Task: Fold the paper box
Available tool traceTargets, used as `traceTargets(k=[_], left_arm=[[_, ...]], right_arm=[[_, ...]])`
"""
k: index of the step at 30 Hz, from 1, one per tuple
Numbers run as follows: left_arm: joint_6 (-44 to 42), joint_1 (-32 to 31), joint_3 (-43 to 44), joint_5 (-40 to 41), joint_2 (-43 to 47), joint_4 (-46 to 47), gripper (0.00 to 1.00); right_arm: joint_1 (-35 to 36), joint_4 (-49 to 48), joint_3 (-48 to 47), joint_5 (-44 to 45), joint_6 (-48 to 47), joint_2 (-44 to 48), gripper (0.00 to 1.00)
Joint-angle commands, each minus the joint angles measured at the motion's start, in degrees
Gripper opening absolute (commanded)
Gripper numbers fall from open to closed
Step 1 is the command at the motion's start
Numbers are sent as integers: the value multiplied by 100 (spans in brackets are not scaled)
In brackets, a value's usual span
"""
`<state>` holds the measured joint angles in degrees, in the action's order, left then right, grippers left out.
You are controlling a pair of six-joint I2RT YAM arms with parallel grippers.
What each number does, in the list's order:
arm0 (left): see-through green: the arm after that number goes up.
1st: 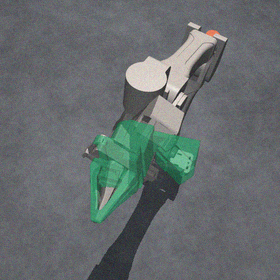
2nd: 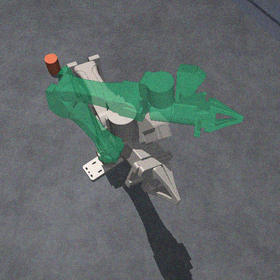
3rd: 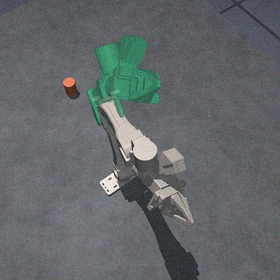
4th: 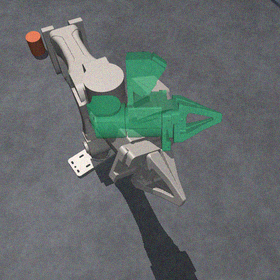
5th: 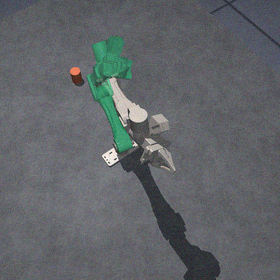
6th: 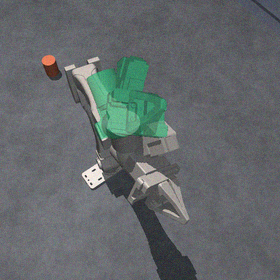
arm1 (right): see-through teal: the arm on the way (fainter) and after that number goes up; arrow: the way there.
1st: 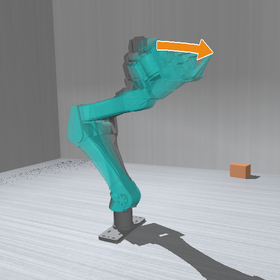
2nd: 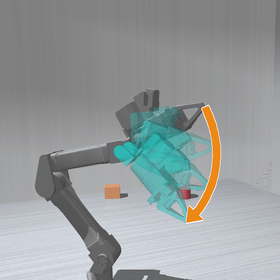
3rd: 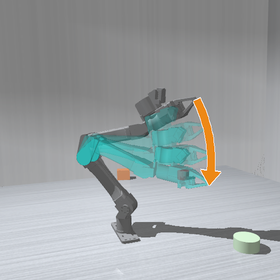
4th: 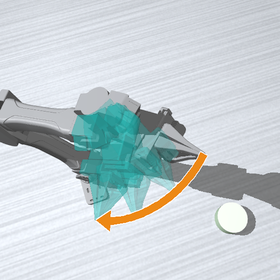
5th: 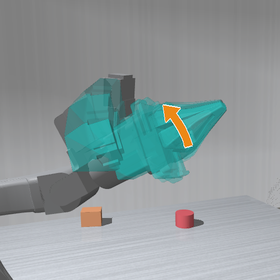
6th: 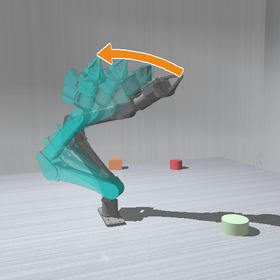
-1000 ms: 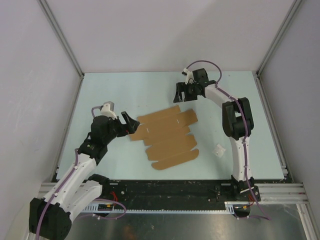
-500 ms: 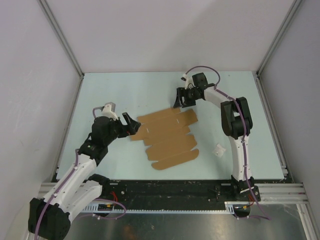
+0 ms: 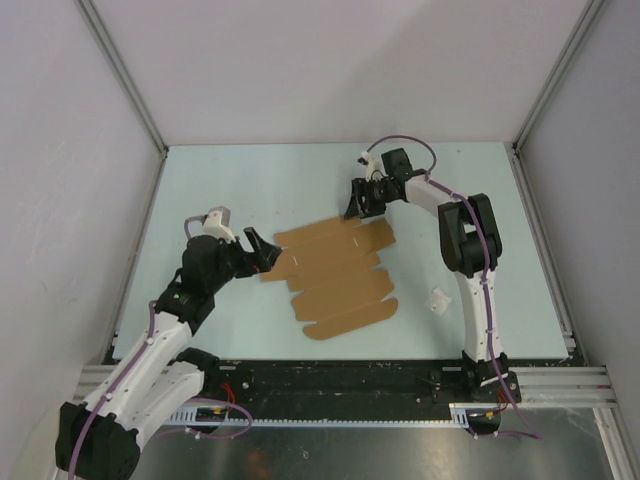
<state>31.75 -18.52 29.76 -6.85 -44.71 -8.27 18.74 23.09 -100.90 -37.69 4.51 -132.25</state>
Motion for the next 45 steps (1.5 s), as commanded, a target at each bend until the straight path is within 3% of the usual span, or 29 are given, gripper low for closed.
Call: traceTargets(k=[1,8,19,25,34,45], left_arm=[[121,-37,-14,-106,129,-25,96],[130,-46,3,-115,138,-69,96],[86,-46,48,-106,199,-174,96],[86,-37,83,-88,208,-192,96],[121,-46,48,-35,235,-201,97],[191,-55,-75,0,287,-201,96]], right_arm=[[59,108,-26,-194,58,-293,58],[33,3,70,-99,190,-214,38],[-274,-1464,1221,16,1376,717,0],[-372,-2230,2100,455,2387,1543,0],[-301,-2573,3574,2438,4054,3027,0],[558,-2705,5923,4664,5823,5190,0]])
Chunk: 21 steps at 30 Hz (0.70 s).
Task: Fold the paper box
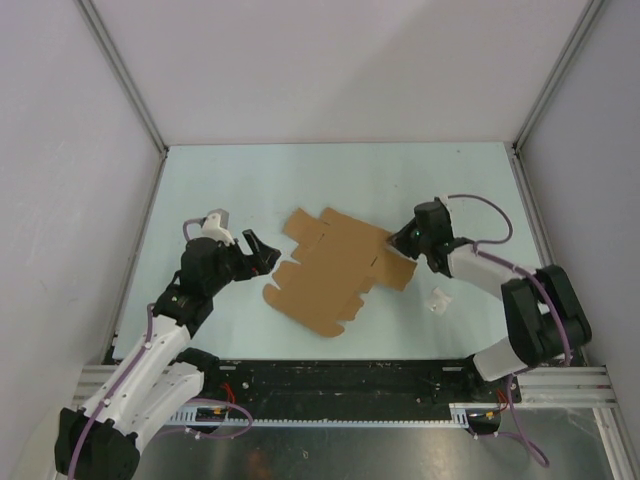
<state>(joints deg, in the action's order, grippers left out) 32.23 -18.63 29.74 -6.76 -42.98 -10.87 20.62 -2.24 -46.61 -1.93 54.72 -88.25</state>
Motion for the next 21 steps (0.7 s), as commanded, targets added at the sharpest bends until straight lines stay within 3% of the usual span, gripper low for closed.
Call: traceTargets(k=[1,3,5,6,9,10,12,16,21], left_arm=[[161,-44,-91,-18,97,59,97],[187,-61,-100,-35,71,68,96],[179,-70,-117,-18,44,59,96],[179,-79,-117,-18,62,68,96],[187,-88,-135,-9,71,59,97],[187,-97,-143,17,71,59,97],[187,-97,-143,8,44,59,97],[179,-132,-135,-27,70,50,97],[135,-307,-144,-45,132,59,97]], right_arm=[[520,-224,625,1342,812,957,0],[793,-224,932,1625,664,1491,2],[1180,-41,1057,2012,523,1836,20],[1251,47,1127,2091,331,2116,35],[1147,424,1163,2083,-118,2399,55],[1050,548,1163,1987,-433,2530,66],[655,541,1163,1698,-768,2611,73],[-188,16,1067,68,-1972,2489,84],[-1042,-49,-30,-1869,-3307,1102,87]])
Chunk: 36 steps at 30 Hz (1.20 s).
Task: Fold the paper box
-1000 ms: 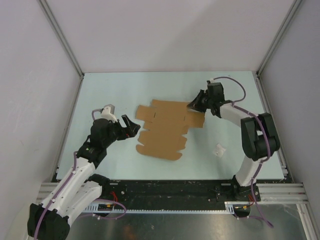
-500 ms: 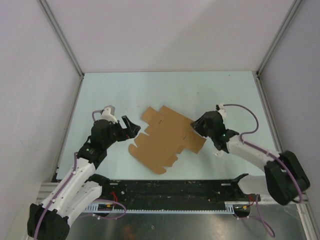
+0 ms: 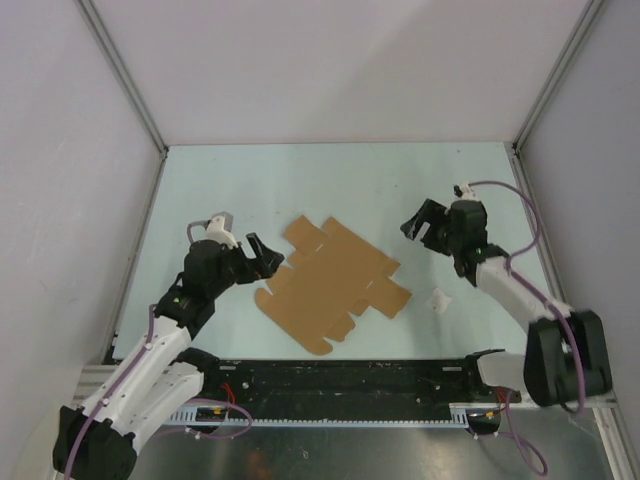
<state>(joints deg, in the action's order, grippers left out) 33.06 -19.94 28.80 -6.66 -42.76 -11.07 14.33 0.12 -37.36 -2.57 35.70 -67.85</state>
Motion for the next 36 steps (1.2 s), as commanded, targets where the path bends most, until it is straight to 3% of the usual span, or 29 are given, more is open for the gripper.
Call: traceTargets(k=[1,6,10,14,16,19,26,31,36], left_arm=[[17,-263,-32,-12,102,79,96],[-54,-1405,47,559,-258,79,83],[200,-2117,-233,1060,-654,88,70],[359,-2312,-392,1210,-988,105,51],[333,-2356,-384,1245,-1102,114,49],[289,-2365,-384,1307,-1216,114,36],[324,-2391,-383,1316,-1814,324,0],[324,-2409,-427,1307,-1955,456,0],[306,-2418,-428,1281,-2078,518,0]], right_arm=[[-413,-128,-1174,-2209,-1591,-1184,87],[-299,138,-2195,-2793,-1927,-2581,85],[-71,-143,-2406,-2784,-1935,-2882,85],[44,188,-2819,-2749,-2242,-3365,85],[70,654,-3117,-2574,-2366,-3654,85],[35,963,-3154,-2310,-2393,-3770,84],[-185,2061,-2997,-1730,-2147,-3587,80],[-228,2405,-2610,-1035,-1550,-3165,80],[-255,1923,-1881,-1614,-1066,-2752,80]])
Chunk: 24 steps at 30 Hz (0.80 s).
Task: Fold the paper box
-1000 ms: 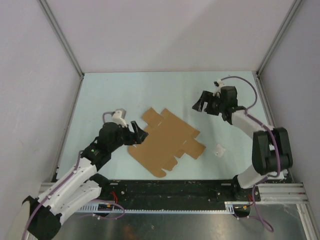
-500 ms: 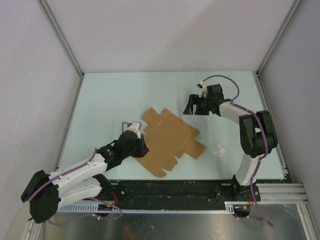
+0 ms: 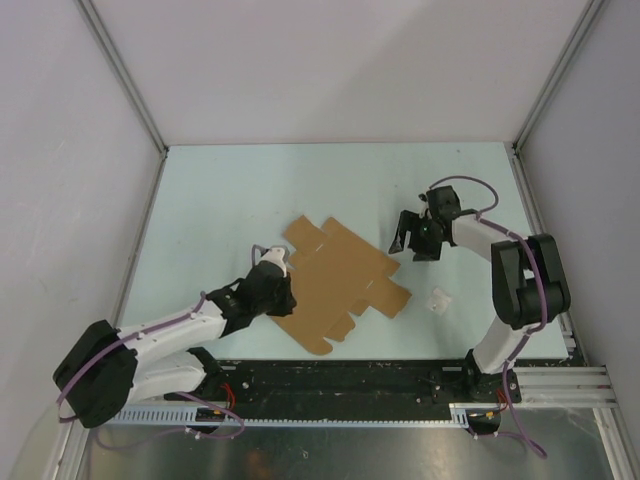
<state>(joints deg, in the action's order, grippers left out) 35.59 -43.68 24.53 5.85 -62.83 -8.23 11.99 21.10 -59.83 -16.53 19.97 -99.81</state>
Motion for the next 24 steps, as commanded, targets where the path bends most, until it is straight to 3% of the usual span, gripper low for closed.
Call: traceTargets(k=[1,13,24], left_arm=[[44,-53,-1,31,-89,269,0],[53,-158,-133,74,-555,357,0],[79,-290,-159,145,-854,401,0]], right_arm=[[-21,-264,576,-262,639,480,80],[-118,-1319,1219,-1141,956,744,80],[-127,-1908,1378,-1730,983,366,82]])
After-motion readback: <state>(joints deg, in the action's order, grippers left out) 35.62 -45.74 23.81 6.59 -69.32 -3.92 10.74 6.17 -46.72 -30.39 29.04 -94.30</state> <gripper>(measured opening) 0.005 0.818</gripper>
